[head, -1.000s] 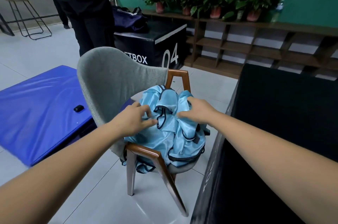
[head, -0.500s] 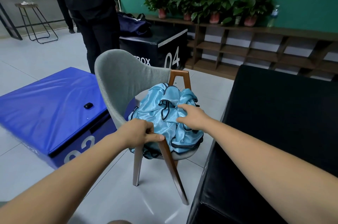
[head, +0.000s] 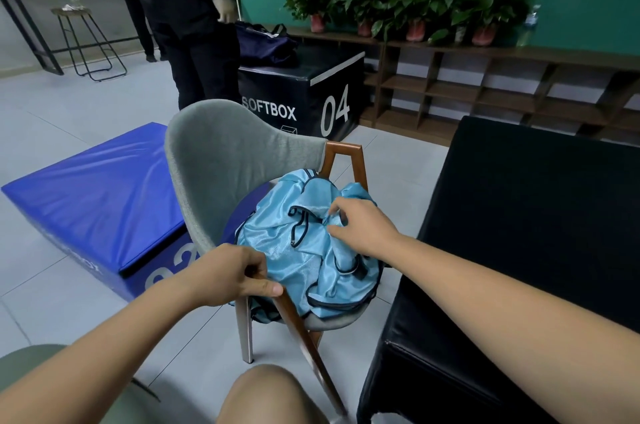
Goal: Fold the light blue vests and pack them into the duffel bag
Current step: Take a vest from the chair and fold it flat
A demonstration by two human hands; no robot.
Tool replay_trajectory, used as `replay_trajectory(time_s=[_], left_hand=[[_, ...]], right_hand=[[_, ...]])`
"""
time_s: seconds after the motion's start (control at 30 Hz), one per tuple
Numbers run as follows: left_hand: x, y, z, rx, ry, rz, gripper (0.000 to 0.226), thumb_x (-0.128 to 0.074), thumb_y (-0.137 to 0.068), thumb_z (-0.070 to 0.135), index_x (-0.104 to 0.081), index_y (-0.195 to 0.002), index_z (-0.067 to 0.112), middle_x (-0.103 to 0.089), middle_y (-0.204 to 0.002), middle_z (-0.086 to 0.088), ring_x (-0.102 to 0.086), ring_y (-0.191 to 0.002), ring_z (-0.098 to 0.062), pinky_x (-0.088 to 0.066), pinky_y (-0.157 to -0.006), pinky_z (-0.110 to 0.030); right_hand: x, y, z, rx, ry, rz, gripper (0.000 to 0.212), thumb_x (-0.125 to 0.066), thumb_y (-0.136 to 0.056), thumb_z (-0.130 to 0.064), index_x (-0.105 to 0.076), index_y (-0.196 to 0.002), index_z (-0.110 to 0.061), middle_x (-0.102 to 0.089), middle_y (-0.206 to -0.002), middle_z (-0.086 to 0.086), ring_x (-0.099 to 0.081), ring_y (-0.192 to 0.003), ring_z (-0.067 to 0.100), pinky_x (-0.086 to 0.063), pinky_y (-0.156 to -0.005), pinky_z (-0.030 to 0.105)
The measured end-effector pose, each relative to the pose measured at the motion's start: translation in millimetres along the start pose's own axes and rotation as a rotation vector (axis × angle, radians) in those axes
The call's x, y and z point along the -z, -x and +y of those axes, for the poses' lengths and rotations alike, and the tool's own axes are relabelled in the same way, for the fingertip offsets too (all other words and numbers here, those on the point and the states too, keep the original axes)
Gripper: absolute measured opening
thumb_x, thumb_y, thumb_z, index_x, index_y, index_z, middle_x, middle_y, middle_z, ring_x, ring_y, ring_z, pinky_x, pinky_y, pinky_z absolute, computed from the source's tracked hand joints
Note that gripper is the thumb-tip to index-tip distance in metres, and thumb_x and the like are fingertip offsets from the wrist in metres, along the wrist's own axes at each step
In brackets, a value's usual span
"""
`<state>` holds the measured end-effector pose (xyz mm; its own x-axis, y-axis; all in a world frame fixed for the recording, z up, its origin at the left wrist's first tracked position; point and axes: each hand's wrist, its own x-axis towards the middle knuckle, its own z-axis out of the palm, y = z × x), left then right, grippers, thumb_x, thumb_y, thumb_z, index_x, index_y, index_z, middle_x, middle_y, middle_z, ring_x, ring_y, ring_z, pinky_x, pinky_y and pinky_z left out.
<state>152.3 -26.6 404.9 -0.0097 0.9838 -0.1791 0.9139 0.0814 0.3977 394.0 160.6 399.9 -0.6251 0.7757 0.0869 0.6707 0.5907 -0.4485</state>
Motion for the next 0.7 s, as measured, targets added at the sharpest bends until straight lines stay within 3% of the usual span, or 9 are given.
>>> replay_trajectory(time_s=[0.13, 0.3, 0.37, 0.5, 0.63, 0.7], left_hand=[[0, 21, -4, 0.003, 0.048, -0.028, 0.064, -0.073, -0.072, 0.089, -0.066, -0.085, 0.027, -0.07, -0.082, 0.006, -0.06, -0.072, -0.007, -0.052, -0.069, -0.032], [0, 31, -4, 0.024, 0.04, -0.025, 0.066, -0.07, -0.07, 0.093, -0.067, -0.086, 0.028, -0.07, -0.082, 0.008, -0.062, -0.075, -0.008, -0.054, -0.073, -0.034], [1, 31, 0, 0.045, 0.058, -0.022, 0.063, -0.072, -0.074, 0.088, -0.069, -0.085, 0.027, -0.071, -0.081, 0.006, -0.06, -0.071, -0.005, -0.052, -0.07, -0.029], [6, 27, 15, 0.104, 0.159, 0.095, 0.058, -0.069, -0.085, 0.079, -0.068, -0.084, 0.022, -0.066, -0.072, 0.006, -0.055, -0.063, -0.002, -0.046, -0.064, -0.025], [9, 17, 38, 0.103, 0.194, 0.291, 0.04, -0.068, -0.089, 0.073, -0.069, -0.089, 0.033, -0.07, -0.075, 0.015, -0.065, -0.072, -0.002, -0.054, -0.07, -0.029], [11, 8, 56, 0.087, 0.226, 0.353, 0.03, -0.074, -0.09, 0.065, -0.067, -0.099, 0.037, -0.075, -0.082, 0.015, -0.067, -0.076, -0.001, -0.057, -0.073, -0.031]], right_hand=[[-5, 1, -21, 0.015, 0.065, 0.114, 0.04, -0.075, -0.085, -0.062, -0.056, -0.1, -0.03, -0.058, -0.099, -0.009, -0.06, -0.089, 0.02, -0.056, -0.075, 0.041], [-12, -7, -51, 0.014, 0.144, 0.151, 0.056, -0.073, -0.082, -0.072, -0.05, -0.099, -0.024, -0.056, -0.103, -0.005, -0.058, -0.087, 0.022, -0.053, -0.073, 0.04], [-17, -12, -57, 0.014, 0.211, 0.143, 0.051, -0.071, -0.087, -0.066, -0.048, -0.1, -0.023, -0.055, -0.104, -0.001, -0.059, -0.088, 0.025, -0.054, -0.074, 0.042], [-10, -19, -59, 0.033, 0.162, 0.184, 0.019, -0.058, -0.099, -0.034, -0.051, -0.09, -0.019, -0.058, -0.097, 0.004, -0.061, -0.086, 0.032, -0.046, -0.067, 0.039], [38, -19, -66, -0.073, -0.142, 0.305, 0.025, -0.056, -0.094, -0.031, -0.05, -0.074, -0.018, -0.06, -0.072, -0.001, -0.057, -0.071, 0.024, -0.049, -0.063, 0.038], [71, -13, -70, -0.075, -0.242, 0.381, 0.032, -0.056, -0.093, -0.03, -0.042, -0.068, -0.018, -0.051, -0.064, -0.002, -0.048, -0.064, 0.019, -0.04, -0.059, 0.036]])
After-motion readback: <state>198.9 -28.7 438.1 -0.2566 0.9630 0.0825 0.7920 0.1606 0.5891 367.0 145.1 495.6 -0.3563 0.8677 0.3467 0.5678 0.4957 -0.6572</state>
